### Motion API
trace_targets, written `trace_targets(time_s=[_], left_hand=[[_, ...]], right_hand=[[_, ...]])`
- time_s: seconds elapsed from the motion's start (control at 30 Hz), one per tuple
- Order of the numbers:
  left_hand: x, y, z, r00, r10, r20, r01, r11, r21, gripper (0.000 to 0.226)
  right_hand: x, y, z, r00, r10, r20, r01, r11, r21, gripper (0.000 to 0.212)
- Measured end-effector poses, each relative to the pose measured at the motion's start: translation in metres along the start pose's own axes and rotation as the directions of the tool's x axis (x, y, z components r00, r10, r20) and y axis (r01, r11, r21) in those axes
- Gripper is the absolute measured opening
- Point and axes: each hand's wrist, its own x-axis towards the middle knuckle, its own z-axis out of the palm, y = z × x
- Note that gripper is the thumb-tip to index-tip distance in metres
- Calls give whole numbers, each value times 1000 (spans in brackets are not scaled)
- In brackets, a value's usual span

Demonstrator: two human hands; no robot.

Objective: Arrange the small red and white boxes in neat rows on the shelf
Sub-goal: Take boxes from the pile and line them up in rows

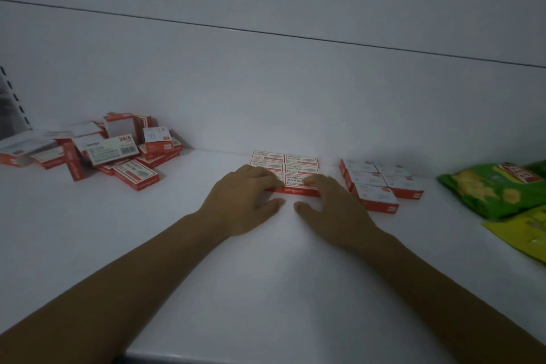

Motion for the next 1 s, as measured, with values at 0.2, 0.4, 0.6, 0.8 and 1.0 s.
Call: trace_targets(time_s=[0.2,0.4,0.6,0.8,1.0], left_hand=[[0,8,-5,997,39,71,-49,989,139,36],[-22,-7,-33,995,75,62,-82,988,127,53],[-78,-85,-89,991,90,95,-111,965,238,47],[-121,-161,-128,999,34,34,-40,978,202,45],[-130,-185,-115,998,-18,-66,22,998,59,44]], right_hand=[[6,-6,-8,993,44,107,-37,997,-68,54],[14,-50,-1,999,1,-53,-14,968,-250,59],[21,-146,49,971,-227,-69,212,961,-179,57],[39,-222,92,970,-242,-30,233,956,-179,65],[39,-238,115,987,-86,-137,73,993,-95,41]])
